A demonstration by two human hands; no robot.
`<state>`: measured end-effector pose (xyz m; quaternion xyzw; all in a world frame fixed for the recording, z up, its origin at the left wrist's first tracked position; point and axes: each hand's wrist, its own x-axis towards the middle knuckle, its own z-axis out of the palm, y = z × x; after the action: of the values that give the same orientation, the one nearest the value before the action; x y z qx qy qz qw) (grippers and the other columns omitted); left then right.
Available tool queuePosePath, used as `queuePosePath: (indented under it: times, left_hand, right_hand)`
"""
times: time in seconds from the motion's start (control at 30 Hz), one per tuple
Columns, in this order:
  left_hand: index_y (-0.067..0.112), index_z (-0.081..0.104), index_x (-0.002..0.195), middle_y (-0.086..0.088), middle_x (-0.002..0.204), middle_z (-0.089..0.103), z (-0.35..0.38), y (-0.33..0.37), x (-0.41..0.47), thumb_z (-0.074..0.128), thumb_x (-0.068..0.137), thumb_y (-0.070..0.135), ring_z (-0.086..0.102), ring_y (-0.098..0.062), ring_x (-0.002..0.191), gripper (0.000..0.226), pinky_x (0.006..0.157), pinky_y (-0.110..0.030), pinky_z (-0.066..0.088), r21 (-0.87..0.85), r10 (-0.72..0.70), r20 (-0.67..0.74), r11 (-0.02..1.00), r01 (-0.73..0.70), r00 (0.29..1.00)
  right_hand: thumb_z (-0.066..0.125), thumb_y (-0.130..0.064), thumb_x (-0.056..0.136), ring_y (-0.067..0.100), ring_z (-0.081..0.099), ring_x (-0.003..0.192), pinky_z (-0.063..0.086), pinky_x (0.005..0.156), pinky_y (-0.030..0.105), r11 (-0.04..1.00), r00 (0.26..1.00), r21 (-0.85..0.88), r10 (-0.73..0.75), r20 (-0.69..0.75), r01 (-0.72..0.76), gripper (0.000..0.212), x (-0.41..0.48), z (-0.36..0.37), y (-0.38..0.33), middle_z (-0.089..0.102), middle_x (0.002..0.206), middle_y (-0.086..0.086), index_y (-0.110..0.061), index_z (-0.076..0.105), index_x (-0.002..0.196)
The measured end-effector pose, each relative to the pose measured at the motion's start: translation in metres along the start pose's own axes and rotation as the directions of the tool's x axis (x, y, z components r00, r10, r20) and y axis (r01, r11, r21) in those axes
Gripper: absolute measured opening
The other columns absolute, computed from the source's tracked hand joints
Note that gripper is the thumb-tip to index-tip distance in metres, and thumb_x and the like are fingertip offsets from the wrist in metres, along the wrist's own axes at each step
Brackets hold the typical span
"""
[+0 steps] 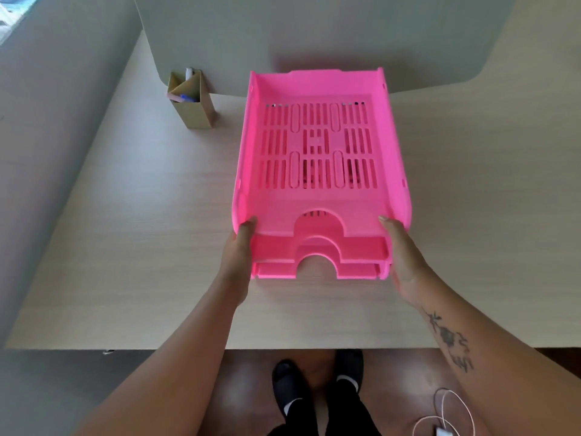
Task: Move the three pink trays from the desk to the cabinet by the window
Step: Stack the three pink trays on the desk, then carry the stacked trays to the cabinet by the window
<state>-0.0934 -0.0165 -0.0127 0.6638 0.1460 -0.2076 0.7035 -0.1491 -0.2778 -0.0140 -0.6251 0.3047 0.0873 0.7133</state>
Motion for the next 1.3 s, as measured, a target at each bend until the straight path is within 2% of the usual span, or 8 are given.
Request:
queuePosePath:
  times: [0.2, 0.37, 0.5, 0.63, 0.93, 1.07, 1.17, 1.3]
  left_hand:
    - [0.022, 0.062, 0.126, -0.015, 0.111, 0.074, -0.001, 0.028, -0.015, 0.048, 0.082, 0.066, 0.071, -0.037, 0.099, 0.064, 0.088, -0.061, 0.054, -0.073, 0.020, -0.033, 0.997, -0.022, 0.999]
    - [0.021, 0.063, 0.124, -0.016, 0.109, 0.075, -0.015, 0.049, -0.035, 0.050, 0.078, 0.069, 0.072, -0.039, 0.097, 0.068, 0.088, -0.061, 0.054, -0.132, 0.070, -0.119, 0.987, -0.086, 0.990]
    - [0.020, 0.065, 0.119, -0.017, 0.105, 0.075, -0.026, 0.060, -0.053, 0.053, 0.077, 0.066, 0.073, -0.038, 0.093, 0.063, 0.086, -0.059, 0.055, -0.188, 0.081, -0.284, 0.972, -0.138, 0.955]
    - [0.024, 0.066, 0.109, -0.015, 0.106, 0.075, -0.034, 0.059, -0.087, 0.056, 0.072, 0.068, 0.070, -0.038, 0.097, 0.059, 0.090, -0.060, 0.053, -0.274, 0.063, -0.531, 0.931, -0.242, 0.845]
    - [0.027, 0.068, 0.100, -0.010, 0.097, 0.077, -0.040, 0.015, -0.230, 0.058, 0.081, 0.062, 0.073, -0.034, 0.091, 0.041, 0.087, -0.057, 0.055, -0.345, -0.126, -0.891, 0.812, -0.471, 0.436]
    - [0.026, 0.072, 0.097, -0.010, 0.096, 0.078, -0.046, -0.015, -0.325, 0.063, 0.075, 0.062, 0.072, -0.035, 0.093, 0.043, 0.091, -0.059, 0.053, -0.292, -0.194, -0.954, 0.768, -0.570, 0.228]
    - [0.023, 0.070, 0.114, -0.014, 0.106, 0.076, -0.047, -0.045, -0.409, 0.066, 0.070, 0.066, 0.071, -0.038, 0.099, 0.062, 0.092, -0.061, 0.051, -0.213, -0.191, -0.976, 0.766, -0.607, 0.101]
    - [0.019, 0.067, 0.123, -0.019, 0.115, 0.072, -0.036, -0.094, -0.518, 0.063, 0.079, 0.062, 0.069, -0.041, 0.103, 0.062, 0.093, -0.064, 0.049, -0.112, -0.192, -0.980, 0.755, -0.646, -0.055]
  right_hand:
    - [0.057, -0.061, 0.081, 0.033, 0.068, 0.107, 0.048, 0.100, 0.057, 0.998, 1.000, 0.064, -0.021, -0.022, 0.022, 0.057, -0.013, 0.010, -0.031, 0.072, 0.117, 0.012, -0.027, 0.062, 0.126]
    - [0.058, -0.066, 0.072, 0.039, 0.072, 0.099, 0.051, 0.091, 0.065, 0.996, 0.995, 0.068, -0.059, 0.082, 0.054, 0.063, -0.022, 0.029, -0.064, 0.073, 0.114, 0.018, -0.026, 0.065, 0.121]
    - [0.053, -0.065, 0.079, 0.036, 0.074, 0.093, 0.054, 0.085, 0.064, 0.996, 0.975, 0.018, -0.093, 0.201, 0.092, 0.057, -0.012, 0.048, -0.079, 0.075, 0.109, 0.015, -0.029, 0.065, 0.120]
    - [0.057, -0.069, 0.072, 0.033, 0.074, 0.095, 0.054, 0.086, 0.064, 0.992, 0.917, -0.062, -0.079, 0.392, 0.112, 0.060, 0.004, 0.078, -0.100, 0.076, 0.108, 0.011, -0.034, 0.065, 0.120]
    - [0.055, -0.077, 0.068, 0.033, 0.072, 0.097, 0.055, 0.084, 0.063, 0.936, 0.610, -0.280, 0.098, 0.787, 0.212, 0.061, -0.048, 0.173, -0.093, 0.075, 0.107, 0.009, -0.039, 0.065, 0.114]
    - [0.049, -0.078, 0.071, 0.032, 0.070, 0.101, 0.059, 0.078, 0.050, 0.908, 0.388, -0.324, 0.208, 0.898, 0.265, 0.066, -0.120, 0.215, -0.056, 0.074, 0.111, 0.008, -0.038, 0.060, 0.122]
    - [0.052, -0.074, 0.075, 0.034, 0.071, 0.101, 0.058, 0.082, 0.055, 0.904, 0.224, -0.323, 0.266, 0.938, 0.279, 0.063, -0.195, 0.239, -0.020, 0.074, 0.113, 0.010, -0.036, 0.060, 0.125]
    - [0.059, -0.074, 0.068, 0.033, 0.072, 0.099, 0.056, 0.085, 0.060, 0.905, 0.023, -0.302, 0.310, 0.951, 0.300, 0.059, -0.306, 0.254, 0.034, 0.075, 0.109, 0.010, -0.039, 0.064, 0.116]
